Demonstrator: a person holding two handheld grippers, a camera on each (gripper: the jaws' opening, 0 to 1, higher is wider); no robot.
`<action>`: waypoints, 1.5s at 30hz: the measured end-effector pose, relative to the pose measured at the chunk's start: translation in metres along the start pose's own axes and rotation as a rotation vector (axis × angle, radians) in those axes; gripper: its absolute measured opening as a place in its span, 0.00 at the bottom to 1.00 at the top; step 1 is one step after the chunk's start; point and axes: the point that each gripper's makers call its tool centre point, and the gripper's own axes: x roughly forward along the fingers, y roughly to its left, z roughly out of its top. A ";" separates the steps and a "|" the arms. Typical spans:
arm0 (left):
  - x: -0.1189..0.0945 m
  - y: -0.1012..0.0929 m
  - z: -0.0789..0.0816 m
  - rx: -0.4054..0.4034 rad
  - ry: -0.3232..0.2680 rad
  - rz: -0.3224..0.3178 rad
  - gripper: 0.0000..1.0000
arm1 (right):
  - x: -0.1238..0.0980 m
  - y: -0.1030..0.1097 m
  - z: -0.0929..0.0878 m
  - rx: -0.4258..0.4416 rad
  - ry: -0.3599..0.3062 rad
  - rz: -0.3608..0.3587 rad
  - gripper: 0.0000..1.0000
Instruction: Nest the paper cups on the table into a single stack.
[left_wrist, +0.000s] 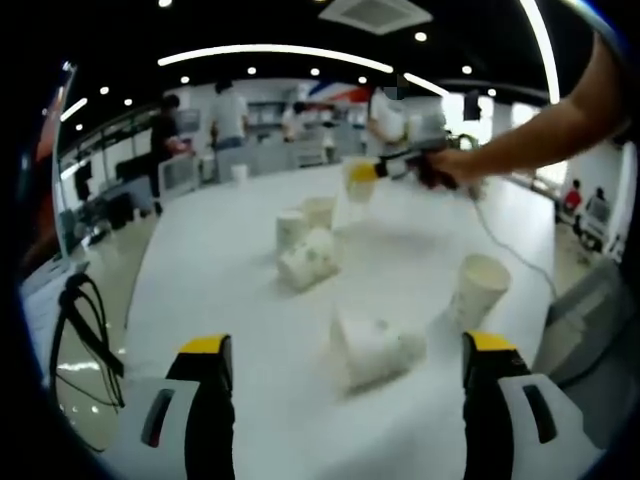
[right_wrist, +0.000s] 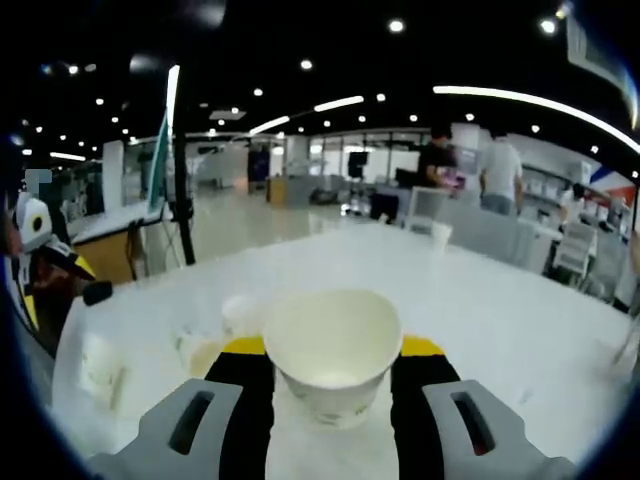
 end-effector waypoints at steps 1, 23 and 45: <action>0.000 -0.001 -0.001 0.000 0.002 -0.002 0.94 | -0.001 0.000 0.002 -0.002 -0.002 0.000 0.43; -0.012 -0.001 0.005 0.022 -0.006 -0.001 0.94 | -0.019 0.008 0.036 -0.041 -0.030 0.021 0.43; -0.021 -0.002 0.014 0.033 -0.032 0.007 0.94 | -0.045 0.021 0.051 -0.058 -0.053 0.028 0.43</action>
